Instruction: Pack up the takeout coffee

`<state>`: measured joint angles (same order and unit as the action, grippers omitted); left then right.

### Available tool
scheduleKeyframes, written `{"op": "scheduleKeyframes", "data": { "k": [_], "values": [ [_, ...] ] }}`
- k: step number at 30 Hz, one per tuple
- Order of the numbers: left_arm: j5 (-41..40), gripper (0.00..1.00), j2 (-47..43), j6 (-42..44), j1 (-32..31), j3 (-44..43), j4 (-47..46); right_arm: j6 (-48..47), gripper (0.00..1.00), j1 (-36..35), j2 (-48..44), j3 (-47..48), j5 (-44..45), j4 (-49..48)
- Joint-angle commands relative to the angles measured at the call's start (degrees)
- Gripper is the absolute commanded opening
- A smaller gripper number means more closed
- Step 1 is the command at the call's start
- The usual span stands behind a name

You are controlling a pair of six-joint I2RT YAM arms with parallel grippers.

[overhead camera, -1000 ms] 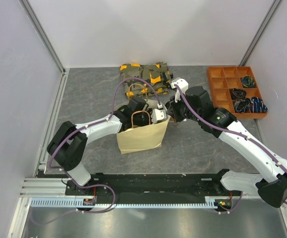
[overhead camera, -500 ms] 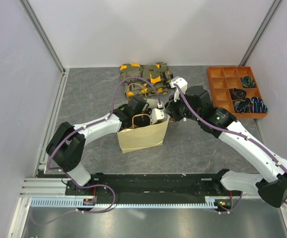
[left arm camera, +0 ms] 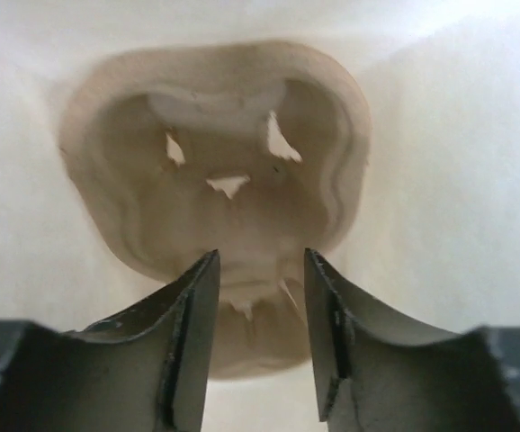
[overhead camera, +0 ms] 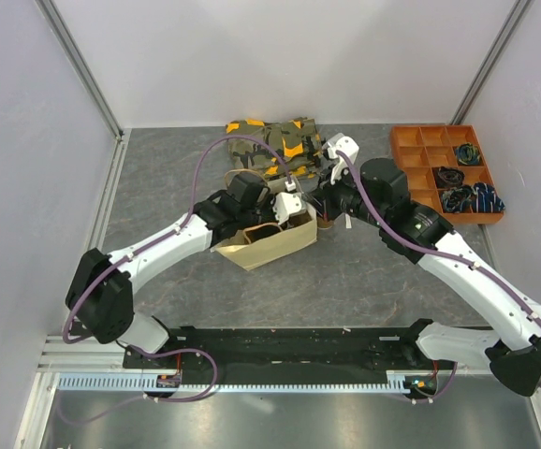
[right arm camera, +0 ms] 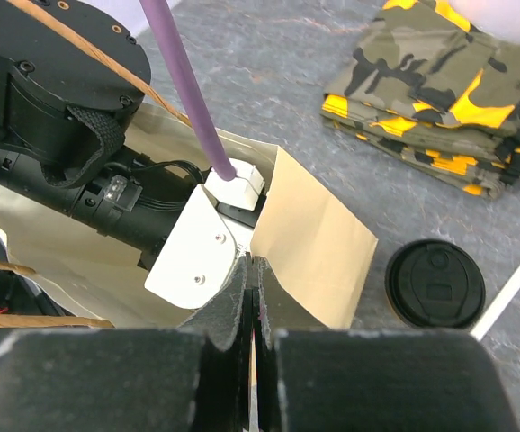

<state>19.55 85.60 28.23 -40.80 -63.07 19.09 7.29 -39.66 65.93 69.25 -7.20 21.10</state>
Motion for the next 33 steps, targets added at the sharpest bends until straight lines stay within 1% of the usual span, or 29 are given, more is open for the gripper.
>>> {"op": "scheduleKeyframes", "data": {
  "k": [1, 5, 7, 10, 11, 14, 16, 19, 21, 23, 26, 28, 31, 33],
  "values": [
    [6.4, 0.52, -5.4, 0.2, -1.1, -5.6, -4.0, 0.3, 0.00, -0.7, 2.5, -1.0, -2.0, 2.8],
    [10.9, 0.50, -5.7, 3.5, -1.1, -5.4, 1.3, 0.9, 0.00, -0.7, 3.1, -0.9, -1.9, 2.5],
    [10.5, 0.49, -5.5, 4.6, -1.1, -5.5, 3.1, 1.3, 0.00, -0.7, 3.5, -1.0, -1.8, 2.5],
    [7.4, 0.50, -5.7, 5.3, -1.1, -5.4, 5.4, 1.8, 0.00, -0.6, 3.7, -0.8, -1.4, 2.5],
    [5.8, 0.51, -6.1, 5.3, -1.1, -5.1, 5.0, 2.0, 0.00, -0.7, 3.8, -0.9, -1.4, 2.5],
    [4.3, 0.55, -8.9, 4.5, -1.1, -3.2, 2.4, 2.4, 0.00, -0.7, 4.0, -1.0, -1.5, 2.5],
    [4.3, 0.58, -10.4, 4.0, -1.1, -2.3, -0.1, 2.5, 0.00, -0.6, 4.1, -1.1, -1.6, 2.5],
    [3.9, 0.61, -11.7, 2.9, -1.1, -3.0, -1.2, 2.6, 0.00, -0.6, 4.0, -1.6, -1.6, 2.6],
    [3.7, 0.61, -12.6, 2.3, -1.0, -3.6, -1.2, 2.6, 0.00, -0.7, 3.9, -1.7, -1.7, 2.6],
    [5.1, 0.62, -14.1, 2.2, -1.0, -3.3, -2.6, 2.6, 0.00, -0.7, 3.7, -1.8, -1.8, 2.7],
    [5.1, 0.63, -17.0, 0.4, -1.0, -2.9, -4.4, 2.6, 0.00, -0.6, 3.3, -2.2, -2.0, 2.6],
    [4.4, 0.64, -18.4, -2.7, -0.3, -4.3, -4.8, 2.6, 0.00, -0.7, 3.1, -2.4, -2.5, 2.2],
    [5.7, 0.65, -20.3, -7.9, 2.1, -7.3, -4.9, 2.2, 0.00, -0.6, 2.4, -3.3, -3.1, 0.9],
    [8.0, 0.66, -21.3, -11.3, 3.7, -10.0, -4.7, 2.0, 0.00, -0.7, 2.3, -3.7, -3.0, 0.6]
  ]
}}
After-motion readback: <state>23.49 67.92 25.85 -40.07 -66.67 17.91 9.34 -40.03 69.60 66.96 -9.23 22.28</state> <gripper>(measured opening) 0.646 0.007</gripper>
